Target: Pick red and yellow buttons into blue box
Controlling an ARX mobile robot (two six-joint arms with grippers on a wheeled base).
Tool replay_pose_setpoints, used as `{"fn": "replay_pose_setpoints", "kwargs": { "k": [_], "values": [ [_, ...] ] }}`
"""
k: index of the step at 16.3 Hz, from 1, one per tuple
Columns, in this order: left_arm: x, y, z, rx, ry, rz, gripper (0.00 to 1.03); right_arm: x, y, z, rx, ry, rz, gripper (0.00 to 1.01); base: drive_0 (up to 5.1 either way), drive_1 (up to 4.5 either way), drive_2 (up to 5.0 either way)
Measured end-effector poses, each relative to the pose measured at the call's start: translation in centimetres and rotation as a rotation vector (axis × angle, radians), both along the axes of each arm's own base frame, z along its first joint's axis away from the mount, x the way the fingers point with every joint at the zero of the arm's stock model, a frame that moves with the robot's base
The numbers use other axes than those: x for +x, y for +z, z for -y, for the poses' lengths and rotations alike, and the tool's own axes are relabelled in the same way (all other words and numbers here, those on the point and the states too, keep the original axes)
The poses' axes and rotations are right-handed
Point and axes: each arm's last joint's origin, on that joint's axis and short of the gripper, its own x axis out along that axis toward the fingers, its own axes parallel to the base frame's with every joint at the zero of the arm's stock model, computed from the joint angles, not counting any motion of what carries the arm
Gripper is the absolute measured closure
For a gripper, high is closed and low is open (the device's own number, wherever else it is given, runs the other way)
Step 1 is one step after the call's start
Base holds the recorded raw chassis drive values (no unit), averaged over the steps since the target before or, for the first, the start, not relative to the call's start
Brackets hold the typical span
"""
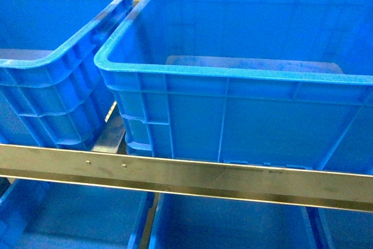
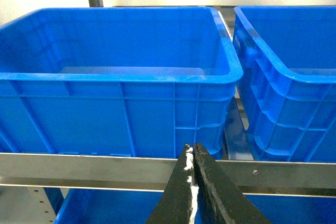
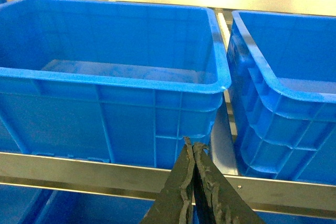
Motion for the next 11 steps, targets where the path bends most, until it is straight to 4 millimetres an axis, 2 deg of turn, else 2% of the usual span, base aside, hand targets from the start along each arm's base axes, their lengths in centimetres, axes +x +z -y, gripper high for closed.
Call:
{"fn": "replay_pose_setpoints", "kwargs": {
  "k": [5,7,8,10,11],
  "values": [
    [0.0,0.06,0.0,-0.002,0.0,0.006,1.0,0.0,-0.03,0.0,0.0,0.0,-0.003,0.99,0.0,0.0,0.0],
    [0.0,0.06,0.0,-0.002,0.0,0.006,0.81,0.0,-0.03,0.0,0.0,0.0,-0.003,0.82,0.0,0.0,0.0],
    [0.0,0.06,0.0,-0.002,0.0,0.006,0.68,0.0,-0.03,0.0,0.0,0.0,-0.003,0.67,0.0,0.0,0.0],
    [0.0,0.06,0.0,-0.002,0.0,0.006,0.54,0.0,-0.03,0.0,0.0,0.0,-0.003,0.53,0.0,0.0,0.0],
    [0.0,0.06,0.0,-0.002,0.0,0.006,0.43,0.0,-0.03,0.0,0.0,0.0,-0.003,0.42,0.0,0.0,0.0]
  ]
}}
